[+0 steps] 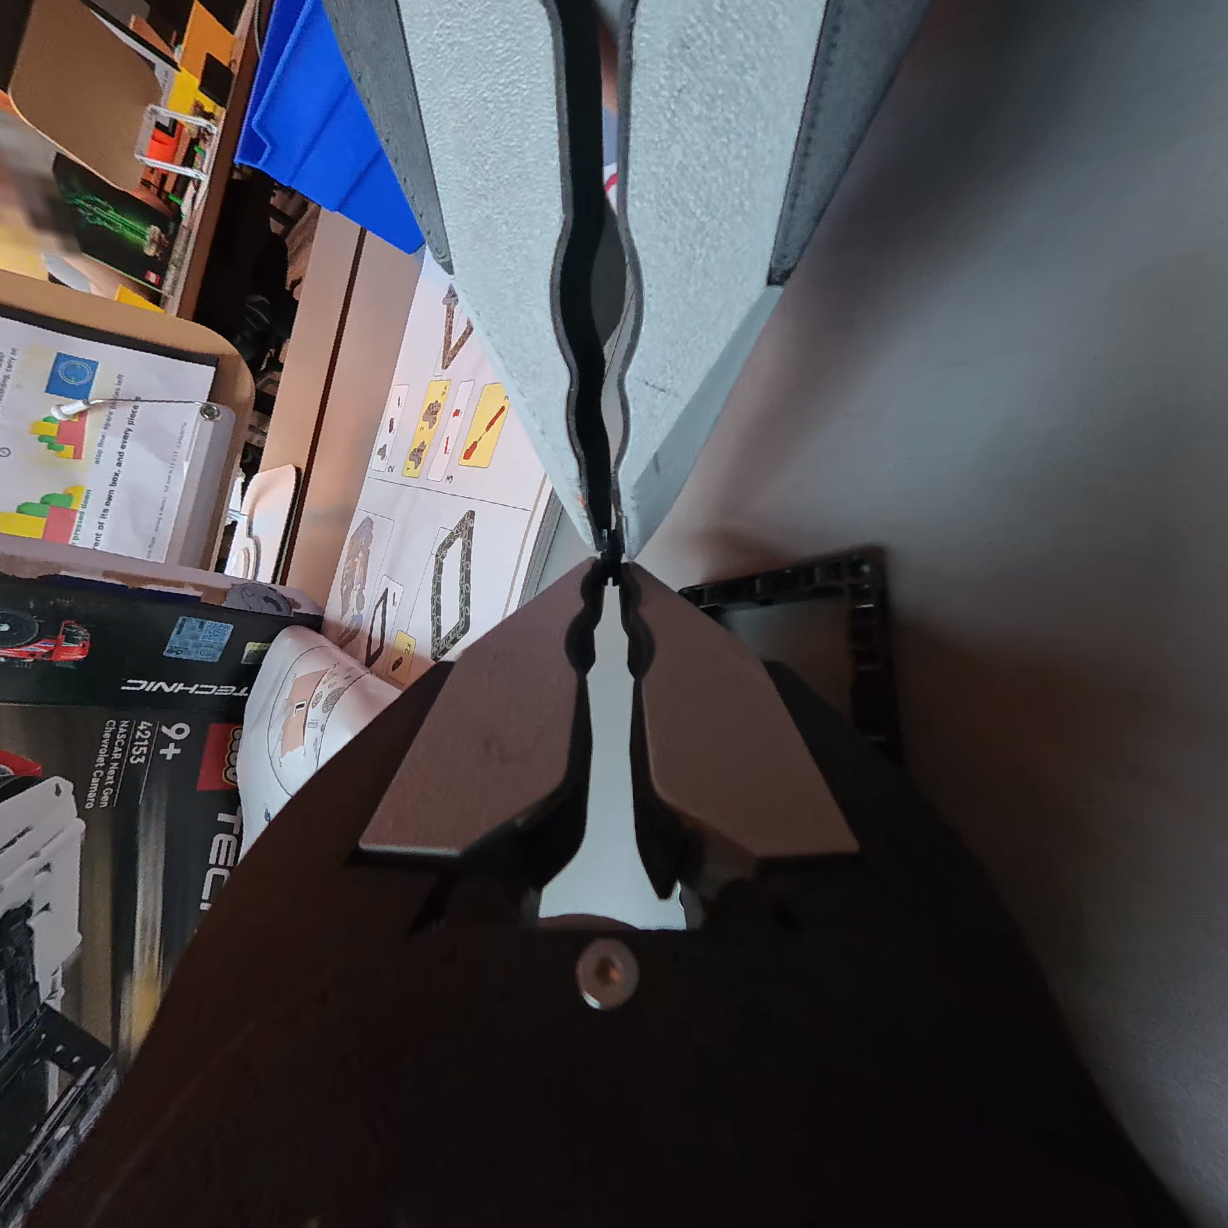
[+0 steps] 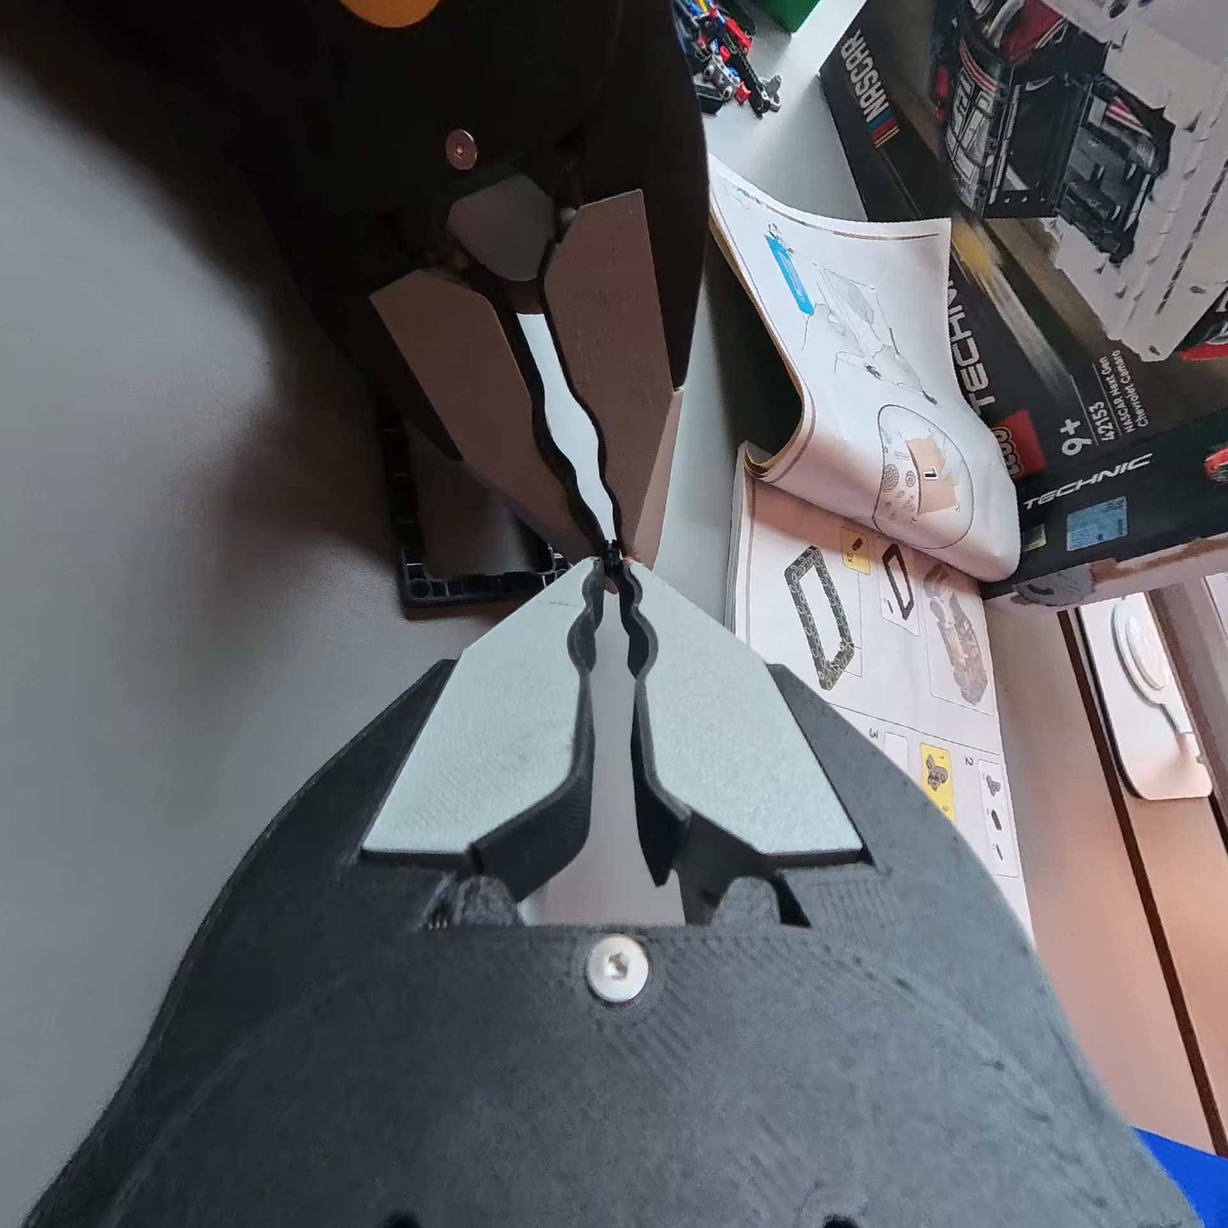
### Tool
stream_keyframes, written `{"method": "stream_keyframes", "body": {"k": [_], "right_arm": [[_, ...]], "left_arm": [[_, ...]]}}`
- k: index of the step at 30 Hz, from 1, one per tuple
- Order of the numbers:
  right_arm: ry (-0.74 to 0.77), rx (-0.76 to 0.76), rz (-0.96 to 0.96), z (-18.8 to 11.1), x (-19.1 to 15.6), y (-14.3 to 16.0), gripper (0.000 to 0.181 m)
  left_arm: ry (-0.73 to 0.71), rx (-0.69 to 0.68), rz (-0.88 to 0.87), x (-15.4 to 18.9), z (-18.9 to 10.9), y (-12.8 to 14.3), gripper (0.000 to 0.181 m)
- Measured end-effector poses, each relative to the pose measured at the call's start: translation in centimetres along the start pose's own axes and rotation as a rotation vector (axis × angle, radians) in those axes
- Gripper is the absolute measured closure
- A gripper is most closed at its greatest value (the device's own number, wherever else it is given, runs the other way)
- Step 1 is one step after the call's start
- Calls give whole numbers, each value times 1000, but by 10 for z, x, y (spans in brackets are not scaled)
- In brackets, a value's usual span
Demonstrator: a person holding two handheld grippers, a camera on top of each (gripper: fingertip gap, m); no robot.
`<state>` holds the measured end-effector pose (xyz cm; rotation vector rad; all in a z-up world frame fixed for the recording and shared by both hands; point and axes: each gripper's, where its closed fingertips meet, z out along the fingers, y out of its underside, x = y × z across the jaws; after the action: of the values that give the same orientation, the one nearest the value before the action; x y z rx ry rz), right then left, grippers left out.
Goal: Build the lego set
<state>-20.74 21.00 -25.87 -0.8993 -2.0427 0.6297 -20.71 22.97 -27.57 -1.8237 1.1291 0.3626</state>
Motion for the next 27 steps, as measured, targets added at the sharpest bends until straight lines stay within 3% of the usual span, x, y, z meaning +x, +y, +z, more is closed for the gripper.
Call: {"method": "stream_keyframes", "body": {"k": [18, 27], "right_arm": [[-9, -3, -40, -2, -3, 1, 180], [-37, 24, 24, -4, -1, 0, 180]], "left_arm": [[-33, -66, 71, 1, -3, 3, 181], [-26, -17, 54, 1, -1, -2, 181]]}}
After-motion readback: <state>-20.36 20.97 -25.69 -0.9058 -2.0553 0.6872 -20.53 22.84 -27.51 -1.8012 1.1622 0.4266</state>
